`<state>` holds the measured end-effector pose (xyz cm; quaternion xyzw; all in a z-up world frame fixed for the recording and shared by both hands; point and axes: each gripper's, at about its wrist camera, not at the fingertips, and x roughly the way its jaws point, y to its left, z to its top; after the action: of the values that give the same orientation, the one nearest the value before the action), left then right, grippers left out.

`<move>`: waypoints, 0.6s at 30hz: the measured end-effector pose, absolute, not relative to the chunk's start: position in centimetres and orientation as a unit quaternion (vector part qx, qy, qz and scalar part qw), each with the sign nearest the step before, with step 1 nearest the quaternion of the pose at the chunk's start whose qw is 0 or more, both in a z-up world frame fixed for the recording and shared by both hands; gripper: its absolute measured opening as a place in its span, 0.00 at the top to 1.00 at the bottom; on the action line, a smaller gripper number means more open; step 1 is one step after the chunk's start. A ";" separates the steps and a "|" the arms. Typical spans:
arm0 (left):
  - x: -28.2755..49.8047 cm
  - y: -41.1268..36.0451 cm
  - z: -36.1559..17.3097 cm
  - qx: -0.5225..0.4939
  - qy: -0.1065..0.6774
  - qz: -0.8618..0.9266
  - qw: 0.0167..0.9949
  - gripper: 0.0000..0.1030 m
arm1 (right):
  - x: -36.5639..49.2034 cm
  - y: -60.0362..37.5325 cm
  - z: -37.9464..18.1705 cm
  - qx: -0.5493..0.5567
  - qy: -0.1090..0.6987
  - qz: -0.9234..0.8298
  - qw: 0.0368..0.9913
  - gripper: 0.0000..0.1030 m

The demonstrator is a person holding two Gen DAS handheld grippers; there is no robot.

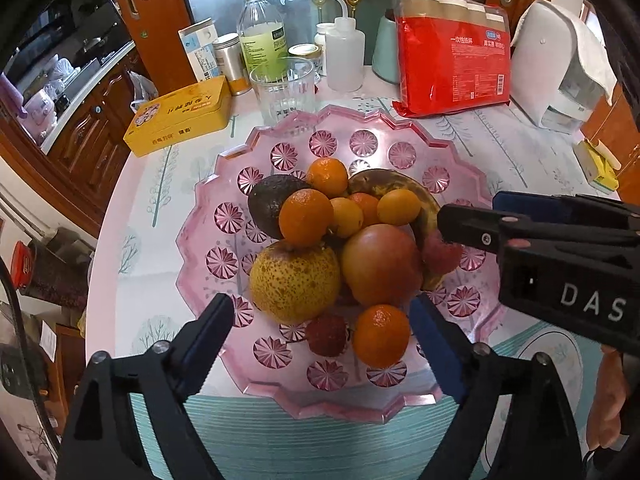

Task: Organize fruits
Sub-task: 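Open both tools to release the red fruits and withdraw from the bowl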

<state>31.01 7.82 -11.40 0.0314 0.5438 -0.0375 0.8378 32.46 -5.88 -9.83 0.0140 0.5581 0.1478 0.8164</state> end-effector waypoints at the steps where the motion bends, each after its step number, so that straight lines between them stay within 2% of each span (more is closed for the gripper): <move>1: 30.9 7.9 -11.3 0.030 0.544 -0.037 0.838 0.13 | 32.4 -5.9 -9.7 0.013 0.556 0.148 0.818 0.47; 6: 30.2 8.1 -10.7 0.025 0.543 -0.035 0.839 0.10 | 31.6 -6.1 -8.7 0.007 0.543 0.146 0.827 0.46; 10: 29.4 8.1 -9.8 0.027 0.531 -0.037 0.846 0.03 | 30.9 -6.2 -7.8 0.005 0.532 0.145 0.834 0.46; 18: 27.3 8.4 -7.5 0.010 0.514 -0.032 0.857 0.01 | 29.1 -6.8 -6.4 -0.002 0.518 0.141 0.844 0.46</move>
<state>27.32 8.39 -7.53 0.0095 0.5136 -0.0320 0.8574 29.12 -6.79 -6.45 -0.0021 0.5176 0.1406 0.8440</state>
